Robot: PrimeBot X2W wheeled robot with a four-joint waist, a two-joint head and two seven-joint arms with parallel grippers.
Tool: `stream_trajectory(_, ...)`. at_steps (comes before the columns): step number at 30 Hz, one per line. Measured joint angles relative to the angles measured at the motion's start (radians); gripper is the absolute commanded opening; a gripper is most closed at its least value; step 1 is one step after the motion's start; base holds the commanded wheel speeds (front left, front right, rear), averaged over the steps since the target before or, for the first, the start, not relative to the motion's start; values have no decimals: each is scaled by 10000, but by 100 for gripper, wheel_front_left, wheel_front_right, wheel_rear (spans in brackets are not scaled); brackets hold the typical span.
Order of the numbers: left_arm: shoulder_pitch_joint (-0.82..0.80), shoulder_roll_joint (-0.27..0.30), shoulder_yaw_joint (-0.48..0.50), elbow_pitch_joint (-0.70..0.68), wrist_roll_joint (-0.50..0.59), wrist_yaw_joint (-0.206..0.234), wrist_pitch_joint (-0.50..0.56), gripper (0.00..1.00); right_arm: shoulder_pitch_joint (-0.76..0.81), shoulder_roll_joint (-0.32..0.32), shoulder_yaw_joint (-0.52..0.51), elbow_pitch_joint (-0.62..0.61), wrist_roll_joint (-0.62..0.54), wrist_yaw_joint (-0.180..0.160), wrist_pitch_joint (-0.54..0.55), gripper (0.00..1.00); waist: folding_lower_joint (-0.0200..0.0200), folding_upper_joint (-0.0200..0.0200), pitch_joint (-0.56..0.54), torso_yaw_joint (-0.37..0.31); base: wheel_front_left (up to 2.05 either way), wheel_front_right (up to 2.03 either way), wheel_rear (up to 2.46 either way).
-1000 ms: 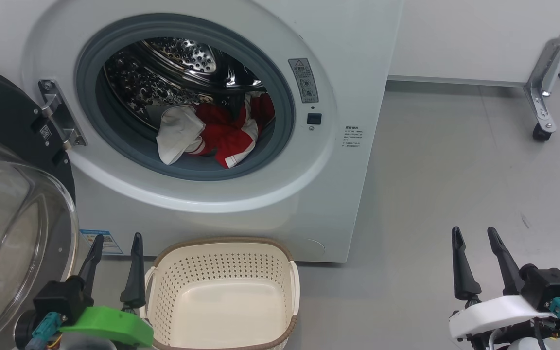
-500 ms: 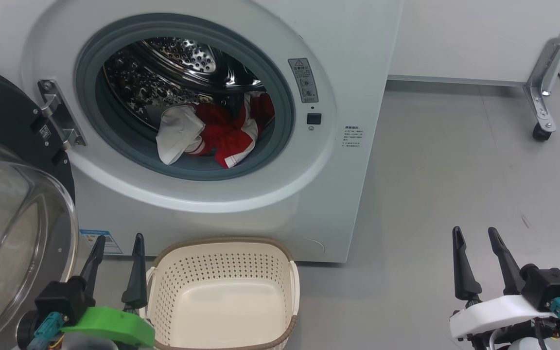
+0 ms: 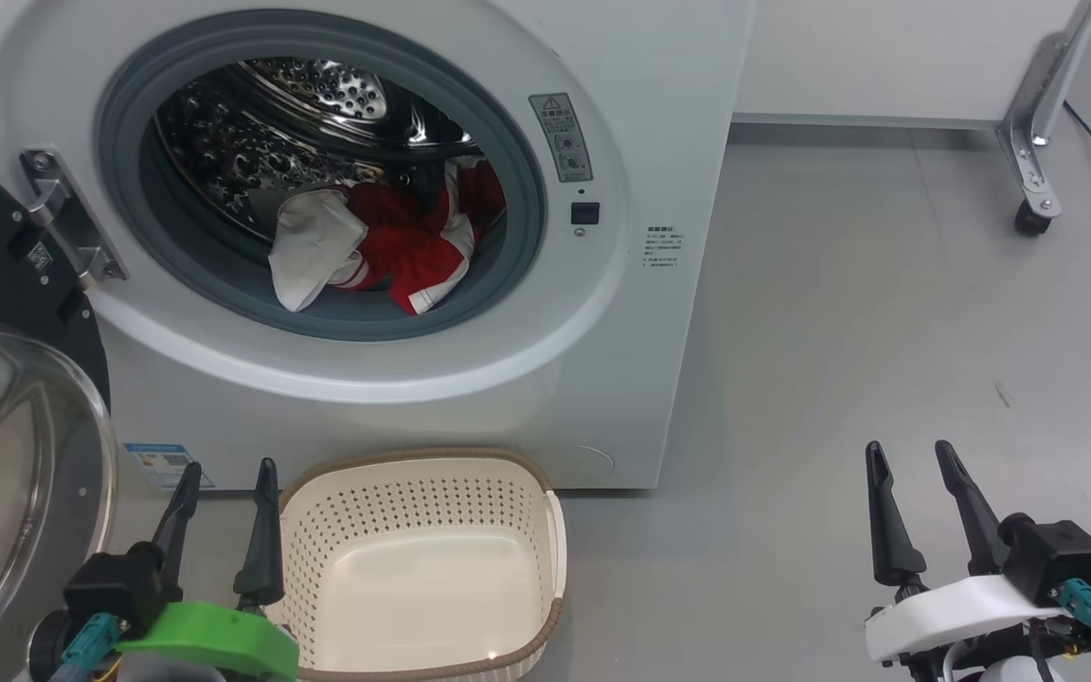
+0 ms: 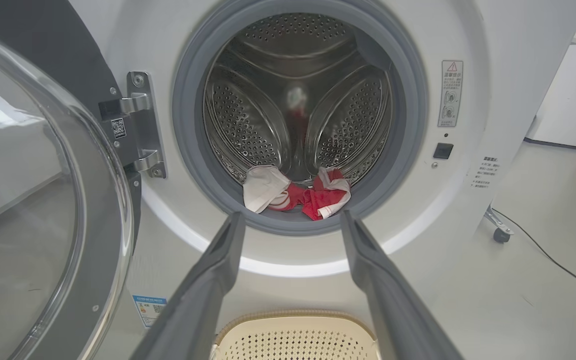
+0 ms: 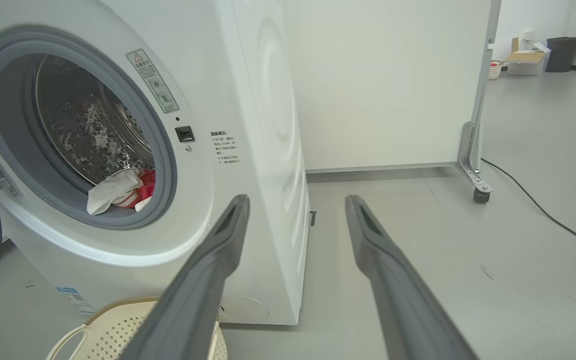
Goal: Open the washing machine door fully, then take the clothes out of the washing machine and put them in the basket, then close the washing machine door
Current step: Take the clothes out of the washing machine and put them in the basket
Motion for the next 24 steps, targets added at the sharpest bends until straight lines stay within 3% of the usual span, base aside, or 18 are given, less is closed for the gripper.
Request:
stream_trajectory(14, -793, 63, 449, 33, -176, 173, 387, 100, -340, 8, 134, -324, -48, 2, 0, 100, 0, 0, 1140, -922, 0, 0, 0)
stream_trajectory(24, -2370, 631, 1003, 180, -428, 414, 1350, 100, -818, 105, 288, -562, -71, 6, 0, 100, 0, 0, 2256, -1850, 0, 0, 0)
